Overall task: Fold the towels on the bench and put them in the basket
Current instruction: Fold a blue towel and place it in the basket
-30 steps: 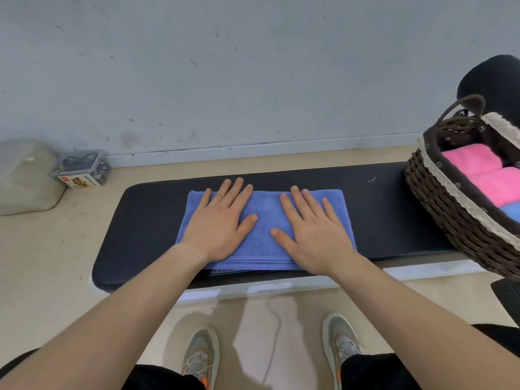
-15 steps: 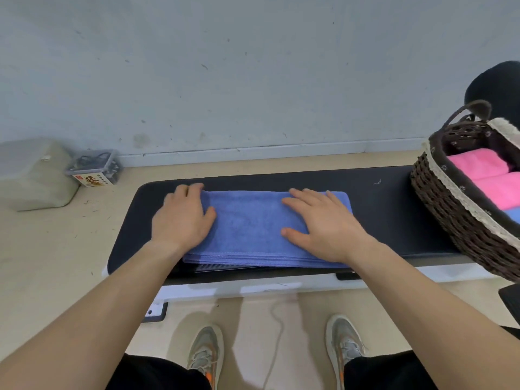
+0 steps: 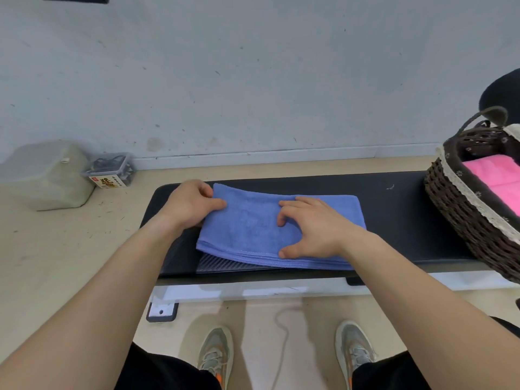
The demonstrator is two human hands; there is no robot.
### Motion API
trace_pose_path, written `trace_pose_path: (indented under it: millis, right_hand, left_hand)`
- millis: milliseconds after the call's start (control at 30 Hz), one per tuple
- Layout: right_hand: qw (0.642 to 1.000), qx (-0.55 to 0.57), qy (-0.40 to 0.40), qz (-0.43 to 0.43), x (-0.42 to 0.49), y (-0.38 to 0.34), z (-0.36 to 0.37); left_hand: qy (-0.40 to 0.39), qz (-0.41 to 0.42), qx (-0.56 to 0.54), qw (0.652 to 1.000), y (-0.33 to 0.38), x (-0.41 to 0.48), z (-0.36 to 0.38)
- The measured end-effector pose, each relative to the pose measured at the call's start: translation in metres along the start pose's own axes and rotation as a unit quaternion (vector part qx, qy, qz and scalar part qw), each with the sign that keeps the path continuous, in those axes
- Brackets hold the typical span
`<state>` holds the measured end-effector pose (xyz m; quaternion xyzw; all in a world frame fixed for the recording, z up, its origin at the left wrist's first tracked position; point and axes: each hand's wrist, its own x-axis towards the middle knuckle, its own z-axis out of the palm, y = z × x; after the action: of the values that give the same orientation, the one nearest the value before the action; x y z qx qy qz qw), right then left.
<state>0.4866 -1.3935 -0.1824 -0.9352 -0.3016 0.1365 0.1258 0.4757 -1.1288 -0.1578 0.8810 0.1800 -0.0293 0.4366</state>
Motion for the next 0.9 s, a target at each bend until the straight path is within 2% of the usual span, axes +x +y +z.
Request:
trace_pose_path:
  millis: [167, 333, 433, 533, 733, 900]
  right_hand:
    - [0.999, 0.030, 0.034, -0.025, 0.025, -0.028, 0.013]
    - [0.997, 0.024, 0.045, -0.055, 0.041, -0.051, 0.022]
    - [0.993, 0.046, 0.089, -0.058, 0.032, -0.034, 0.011]
    - [0.989, 0.073, 0.129, -0.003, 0.011, -0.002, -0.001]
    - [0.986, 0.060, 0.126, 0.091, -0.029, 0.037, 0.003]
    - [0.978, 0.058, 0.176, 0.094, -0.036, 0.035, 0.019]
  left_hand:
    - [0.020, 0.052, -0.161, 0.985, 0.026, -0.007, -0.023]
    - [0.008, 0.101, -0.175, 0.979, 0.054, -0.011, -0.016]
    - [-0.002, 0.136, -0.133, 0.982, 0.064, -0.013, 0.003]
    - [-0.011, 0.177, -0.057, 0.983, 0.071, -0.014, 0.027]
    - [-0.019, 0.225, 0.085, 0.971, 0.087, -0.020, 0.074]
    - [-0.056, 0.239, 0.148, 0.958, 0.096, -0.025, 0.106]
